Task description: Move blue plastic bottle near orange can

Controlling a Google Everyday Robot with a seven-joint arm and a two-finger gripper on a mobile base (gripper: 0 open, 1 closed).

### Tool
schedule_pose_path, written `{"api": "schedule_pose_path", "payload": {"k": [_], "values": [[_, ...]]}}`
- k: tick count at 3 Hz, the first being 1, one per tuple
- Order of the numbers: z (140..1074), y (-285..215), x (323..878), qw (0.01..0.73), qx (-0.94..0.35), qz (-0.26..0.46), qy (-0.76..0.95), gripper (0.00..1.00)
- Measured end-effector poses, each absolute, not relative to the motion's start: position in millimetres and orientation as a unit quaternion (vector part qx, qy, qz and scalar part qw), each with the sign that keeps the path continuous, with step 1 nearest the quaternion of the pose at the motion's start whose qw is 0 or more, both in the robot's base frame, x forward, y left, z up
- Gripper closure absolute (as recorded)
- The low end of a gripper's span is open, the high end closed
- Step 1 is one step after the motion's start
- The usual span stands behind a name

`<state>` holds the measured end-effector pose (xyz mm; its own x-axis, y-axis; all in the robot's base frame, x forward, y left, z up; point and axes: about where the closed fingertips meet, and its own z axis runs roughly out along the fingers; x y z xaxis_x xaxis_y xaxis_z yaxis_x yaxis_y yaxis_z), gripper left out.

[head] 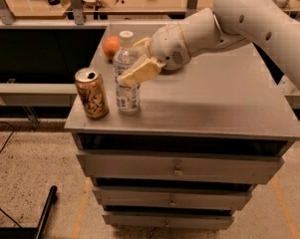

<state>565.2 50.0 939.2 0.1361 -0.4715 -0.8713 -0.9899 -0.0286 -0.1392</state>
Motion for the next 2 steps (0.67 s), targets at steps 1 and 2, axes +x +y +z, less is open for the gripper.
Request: {"api": "schedule_pose_path", "payload": {"k": [1,2], "values": [[939.1,52.4,564.3,0.398,-0.641,0.326,0.57,0.04],[939.0,53.7,563.8,0.398,-0.641,0.326,0.569,0.0]]}}
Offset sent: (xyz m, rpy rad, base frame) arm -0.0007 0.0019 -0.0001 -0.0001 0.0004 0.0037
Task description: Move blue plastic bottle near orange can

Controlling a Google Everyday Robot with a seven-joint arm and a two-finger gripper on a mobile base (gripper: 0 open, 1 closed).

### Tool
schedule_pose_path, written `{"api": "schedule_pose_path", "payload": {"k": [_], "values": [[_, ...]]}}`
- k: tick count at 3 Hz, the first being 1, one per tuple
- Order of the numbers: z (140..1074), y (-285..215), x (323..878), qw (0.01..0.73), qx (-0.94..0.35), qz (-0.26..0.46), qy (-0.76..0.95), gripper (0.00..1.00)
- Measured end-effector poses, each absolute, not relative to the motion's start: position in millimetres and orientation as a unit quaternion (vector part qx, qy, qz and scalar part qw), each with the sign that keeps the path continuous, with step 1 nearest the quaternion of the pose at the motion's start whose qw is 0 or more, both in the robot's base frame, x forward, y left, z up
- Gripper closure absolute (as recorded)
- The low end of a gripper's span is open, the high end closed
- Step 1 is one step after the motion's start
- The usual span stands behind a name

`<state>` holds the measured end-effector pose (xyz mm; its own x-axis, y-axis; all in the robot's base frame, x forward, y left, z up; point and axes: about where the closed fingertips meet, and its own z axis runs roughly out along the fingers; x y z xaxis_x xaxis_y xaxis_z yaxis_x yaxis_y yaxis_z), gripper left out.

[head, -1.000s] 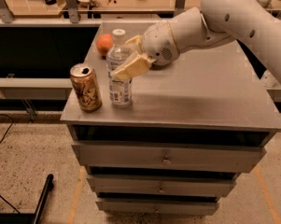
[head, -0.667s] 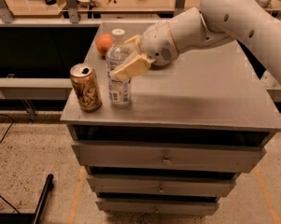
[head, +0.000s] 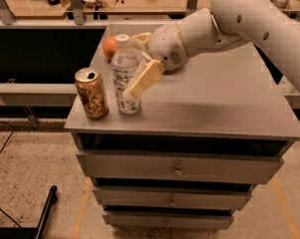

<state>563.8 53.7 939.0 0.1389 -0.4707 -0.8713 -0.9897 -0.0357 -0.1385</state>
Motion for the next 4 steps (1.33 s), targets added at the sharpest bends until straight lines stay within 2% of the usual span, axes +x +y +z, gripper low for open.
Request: {"api": "schedule_pose_path", "payload": {"k": [1,3,4], "values": [[939,54,564,0.398,-0.641,0.326,0.569,0.0],[997,1,570,0.462,-0.627,0.294,0.553,0.0],[997,1,570,0.462,-0.628,0.294,0.553,0.0]]}}
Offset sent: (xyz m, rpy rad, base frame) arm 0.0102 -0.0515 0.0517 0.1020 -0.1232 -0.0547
